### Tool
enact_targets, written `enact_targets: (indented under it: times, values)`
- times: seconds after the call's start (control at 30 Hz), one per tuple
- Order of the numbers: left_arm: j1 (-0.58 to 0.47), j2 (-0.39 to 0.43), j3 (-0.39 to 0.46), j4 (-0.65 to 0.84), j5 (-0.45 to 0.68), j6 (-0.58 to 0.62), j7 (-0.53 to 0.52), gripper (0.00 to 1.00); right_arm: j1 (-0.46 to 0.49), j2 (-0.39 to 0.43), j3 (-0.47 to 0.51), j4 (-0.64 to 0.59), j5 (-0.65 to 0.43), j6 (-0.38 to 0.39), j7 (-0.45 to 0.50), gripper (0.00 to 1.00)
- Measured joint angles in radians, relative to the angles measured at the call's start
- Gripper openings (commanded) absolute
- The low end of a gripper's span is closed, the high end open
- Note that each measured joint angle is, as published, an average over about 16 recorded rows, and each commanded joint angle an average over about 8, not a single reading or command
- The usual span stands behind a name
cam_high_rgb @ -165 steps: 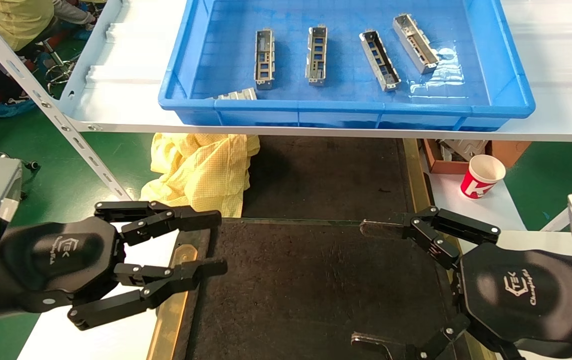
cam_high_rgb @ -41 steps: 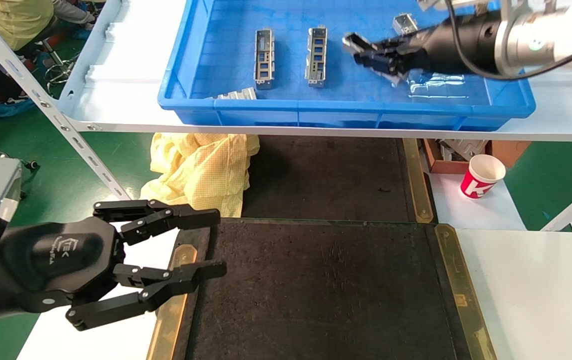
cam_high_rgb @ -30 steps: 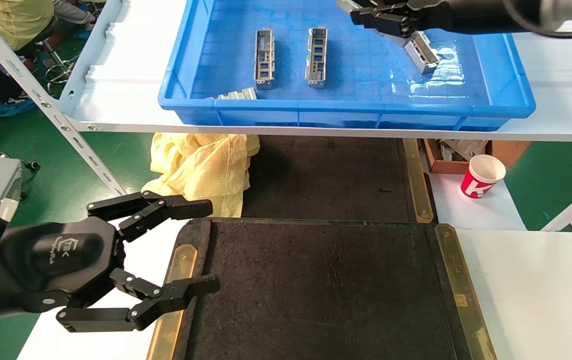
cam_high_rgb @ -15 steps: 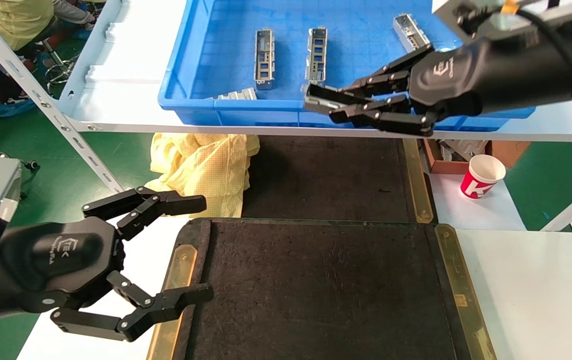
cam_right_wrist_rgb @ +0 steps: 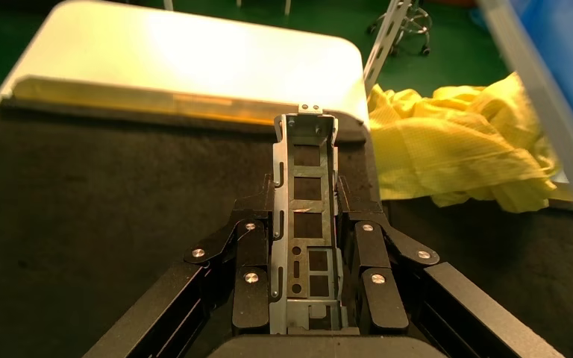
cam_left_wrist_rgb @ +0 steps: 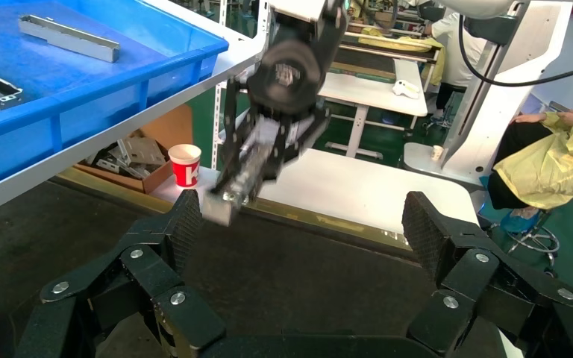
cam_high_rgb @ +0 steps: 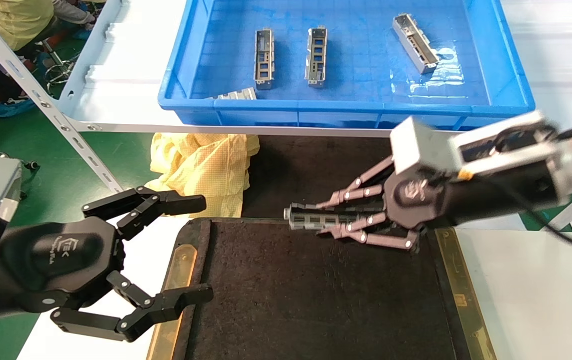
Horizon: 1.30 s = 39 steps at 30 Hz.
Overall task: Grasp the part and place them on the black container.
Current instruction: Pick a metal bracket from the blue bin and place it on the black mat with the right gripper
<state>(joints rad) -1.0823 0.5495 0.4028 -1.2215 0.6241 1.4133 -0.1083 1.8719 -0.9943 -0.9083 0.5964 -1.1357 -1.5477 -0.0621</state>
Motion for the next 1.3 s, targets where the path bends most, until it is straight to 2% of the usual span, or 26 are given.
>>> enact_targets:
  times: [0.37, 0.7, 0.93, 1.3]
  values:
    - [0.0, 0.0, 0.0, 0.0, 0.0, 0.0, 0.0, 1.0, -0.096, -0.166, -0.036, -0.148, -0.013, 0.157, -0.185, 0.0]
    - [0.0, 0.0, 0.0, 0.0, 0.0, 0.0, 0.0, 1.0, -0.176, -0.318, -0.034, -0.268, 0.004, 0.272, -0.286, 0.0]
    - [0.0, 0.0, 0.0, 0.0, 0.0, 0.0, 0.0, 1.0, -0.24, -0.366, -0.06, -0.25, 0.021, 0.347, -0.301, 0.0]
    - [0.0, 0.0, 0.0, 0.0, 0.0, 0.0, 0.0, 1.0, -0.32, -0.375, -0.159, -0.126, 0.059, 0.478, -0.247, 0.0]
